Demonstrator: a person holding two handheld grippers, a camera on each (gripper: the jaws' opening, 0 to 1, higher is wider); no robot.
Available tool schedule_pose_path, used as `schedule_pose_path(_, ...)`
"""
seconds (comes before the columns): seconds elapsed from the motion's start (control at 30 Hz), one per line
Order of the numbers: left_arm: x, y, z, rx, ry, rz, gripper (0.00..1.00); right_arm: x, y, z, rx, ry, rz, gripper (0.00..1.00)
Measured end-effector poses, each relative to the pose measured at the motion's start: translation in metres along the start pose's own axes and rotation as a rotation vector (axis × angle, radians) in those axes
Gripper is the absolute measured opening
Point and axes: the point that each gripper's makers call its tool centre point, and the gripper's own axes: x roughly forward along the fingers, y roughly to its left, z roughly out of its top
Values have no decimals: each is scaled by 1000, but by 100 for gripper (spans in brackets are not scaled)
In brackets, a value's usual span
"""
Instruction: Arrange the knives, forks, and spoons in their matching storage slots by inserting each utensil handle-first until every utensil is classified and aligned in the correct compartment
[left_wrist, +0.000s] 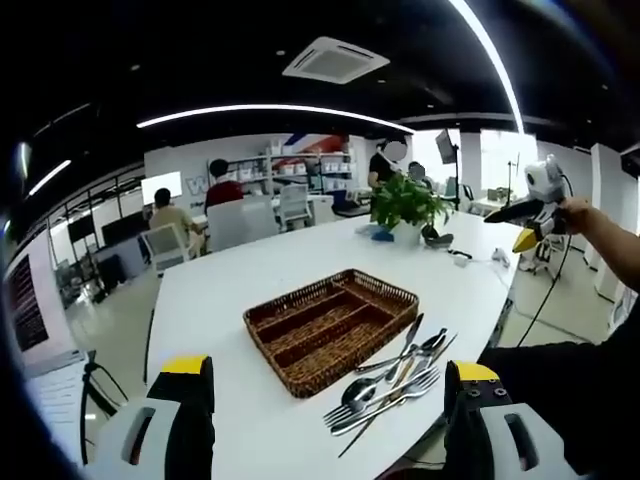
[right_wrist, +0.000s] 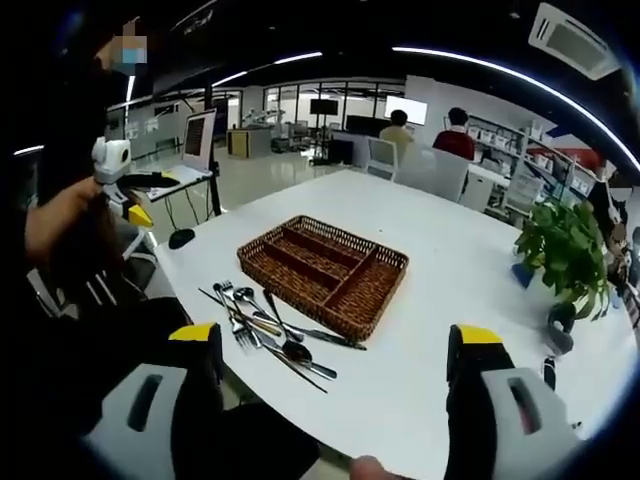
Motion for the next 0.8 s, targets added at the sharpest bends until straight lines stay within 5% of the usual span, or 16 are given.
schedule_pose_path(0.37, 1, -6, -8, -18, 3, -23, 100, 12, 4, 7, -48, 22, 30, 93)
schedule_pose_path(0.8, 12, -7, 3, 15, -16, -38, 100, 31, 10, 5, -98, 59, 81, 96)
